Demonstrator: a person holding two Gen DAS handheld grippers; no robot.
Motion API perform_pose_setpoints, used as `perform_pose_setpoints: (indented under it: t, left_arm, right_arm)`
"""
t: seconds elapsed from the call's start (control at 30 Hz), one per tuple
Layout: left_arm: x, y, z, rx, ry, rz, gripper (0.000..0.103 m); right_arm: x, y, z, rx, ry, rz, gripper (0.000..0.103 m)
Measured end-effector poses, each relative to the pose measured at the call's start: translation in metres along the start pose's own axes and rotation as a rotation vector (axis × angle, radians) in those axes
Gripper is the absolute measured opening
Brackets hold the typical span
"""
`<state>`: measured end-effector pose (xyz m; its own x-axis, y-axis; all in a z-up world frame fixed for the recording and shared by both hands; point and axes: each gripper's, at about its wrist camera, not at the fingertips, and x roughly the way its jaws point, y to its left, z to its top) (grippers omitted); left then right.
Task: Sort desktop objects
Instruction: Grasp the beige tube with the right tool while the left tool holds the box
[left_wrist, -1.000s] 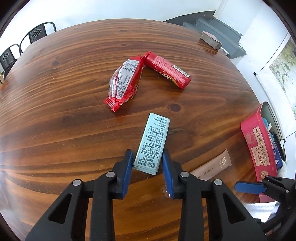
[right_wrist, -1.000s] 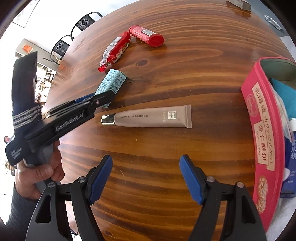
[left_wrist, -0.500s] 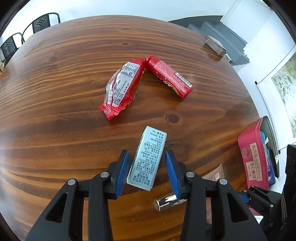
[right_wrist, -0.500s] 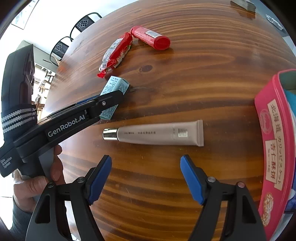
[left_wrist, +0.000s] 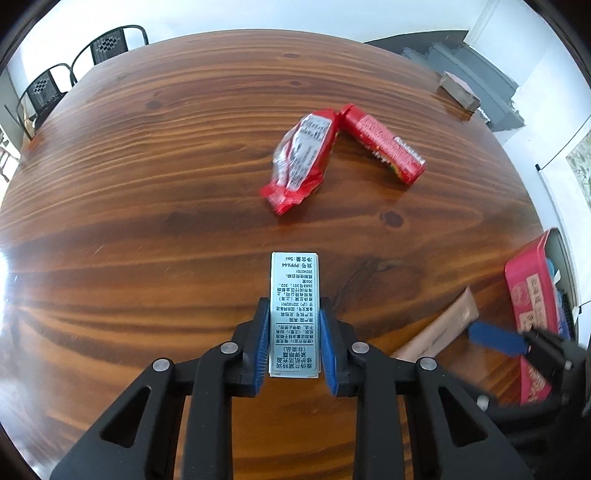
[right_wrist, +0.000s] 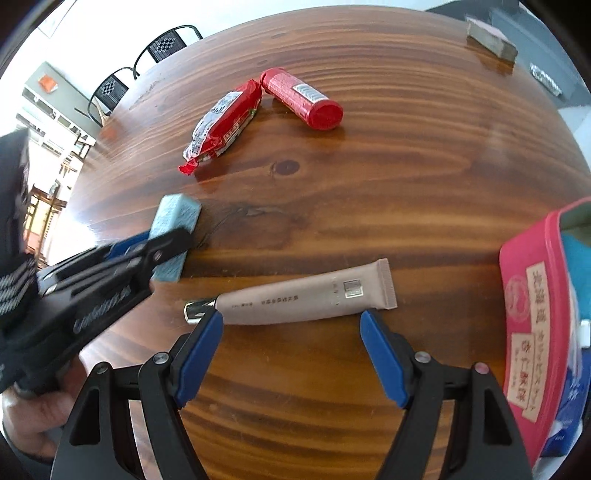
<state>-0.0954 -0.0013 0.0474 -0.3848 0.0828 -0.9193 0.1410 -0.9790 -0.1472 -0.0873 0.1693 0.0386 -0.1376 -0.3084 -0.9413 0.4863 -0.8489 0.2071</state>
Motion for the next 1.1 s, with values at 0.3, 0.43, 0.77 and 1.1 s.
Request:
perform_pose_setpoints:
  t: [0.3, 0.43, 0.77, 1.1]
  left_arm:
    - [-0.015, 0.012, -0.029, -0.054, 0.005, 0.024, 0.027]
    - [-0.018, 0.011, -0.037, -0.045, 0.007, 0.038, 0.027]
    - [-0.022, 0.013, -0.051, -0.060, 0.006, 0.043, 0.027]
    - [-0.024, 0.017, -0.056, -0.080, 0.009, 0.056, 0.027]
  right_arm:
    - [0.003, 0.002, 0.013, -0.021, -0.011, -0.029, 0.081]
    - [0.001, 0.002, 0.016, -0.028, -0.014, -0.033, 0.081]
    - [0.000, 0.009, 0.039, 0.016, -0.004, 0.005, 0.081]
    - [0.015, 0.027, 0.052, -0.076, -0.027, -0.082, 0.081]
